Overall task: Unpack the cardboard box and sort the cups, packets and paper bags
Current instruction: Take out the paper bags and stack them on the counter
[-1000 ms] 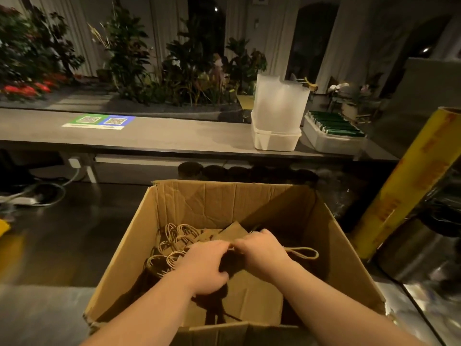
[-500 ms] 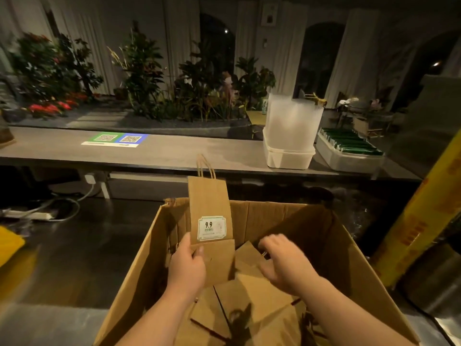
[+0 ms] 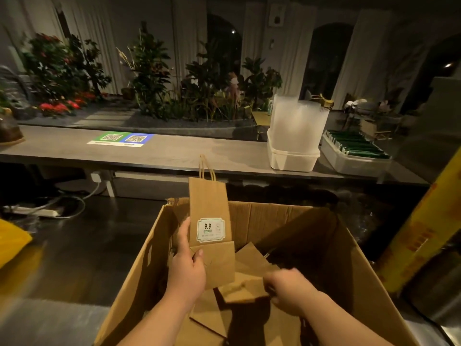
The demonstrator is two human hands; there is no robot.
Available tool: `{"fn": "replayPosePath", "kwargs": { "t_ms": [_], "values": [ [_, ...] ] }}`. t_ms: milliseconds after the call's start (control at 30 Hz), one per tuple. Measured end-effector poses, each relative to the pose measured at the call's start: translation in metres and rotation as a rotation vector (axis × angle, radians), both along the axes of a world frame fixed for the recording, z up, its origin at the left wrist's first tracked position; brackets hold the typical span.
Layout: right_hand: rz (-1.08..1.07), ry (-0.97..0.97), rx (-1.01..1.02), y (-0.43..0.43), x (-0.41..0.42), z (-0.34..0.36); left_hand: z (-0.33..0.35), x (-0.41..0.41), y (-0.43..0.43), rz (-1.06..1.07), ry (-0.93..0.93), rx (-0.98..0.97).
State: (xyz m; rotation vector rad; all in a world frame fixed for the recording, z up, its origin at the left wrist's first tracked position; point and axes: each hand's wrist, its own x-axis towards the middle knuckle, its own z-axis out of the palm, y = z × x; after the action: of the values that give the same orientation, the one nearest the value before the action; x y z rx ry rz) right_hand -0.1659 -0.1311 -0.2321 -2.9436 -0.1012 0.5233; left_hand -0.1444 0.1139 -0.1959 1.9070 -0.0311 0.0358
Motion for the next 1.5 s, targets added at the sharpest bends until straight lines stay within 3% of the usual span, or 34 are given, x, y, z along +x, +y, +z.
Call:
{"fn": "replayPosePath", "kwargs": {
  "t_ms": [100,267,467,667,767,833,900,967,1067,1200,1367,1500],
  "values": [
    [0.032,-0.353,0.006,-0.004,-0.01,0.018,-0.005,-0.005,0.001,-0.047,-0.048,0.092],
    [0.122,-0.777,0.012,0.009,-0.011,0.045,-0.013,-0.002,0.004,-0.127,-0.081,0.151],
    [0.387,-0.839,-0.17,0.05,0.004,0.068,-0.004,-0.011,0.0,-0.317,-0.109,0.14],
    [0.506,-1.057,-0.092,0.078,0.024,0.083,-0.004,-0.008,0.002,-0.212,-0.066,0.153],
    [0.4,-1.229,0.039,0.058,0.015,0.083,-0.006,-0.005,0.007,-0.166,-0.094,0.118],
    [0.156,-1.02,0.161,0.039,0.005,0.078,-0.008,-0.001,0.007,-0.113,-0.148,0.109],
    [-0.136,-0.504,0.173,0.019,-0.002,0.055,-0.009,0.001,0.007,-0.073,-0.171,0.114],
    [-0.271,-0.101,0.092,0.004,-0.009,0.024,-0.009,0.003,0.008,-0.05,-0.176,0.116],
    [-0.334,0.163,0.079,-0.005,-0.017,-0.004,-0.01,0.003,0.009,-0.009,-0.206,0.098],
    [-0.242,0.216,-0.089,-0.002,-0.016,-0.015,-0.012,0.004,0.011,0.056,-0.212,0.101],
    [-0.401,0.268,0.249,-0.013,-0.008,-0.015,-0.012,0.003,0.013,0.134,-0.266,0.057],
    [-0.496,0.108,0.4,-0.029,-0.013,-0.009,-0.012,0.003,0.009,0.12,-0.245,0.027]
  ]
}}
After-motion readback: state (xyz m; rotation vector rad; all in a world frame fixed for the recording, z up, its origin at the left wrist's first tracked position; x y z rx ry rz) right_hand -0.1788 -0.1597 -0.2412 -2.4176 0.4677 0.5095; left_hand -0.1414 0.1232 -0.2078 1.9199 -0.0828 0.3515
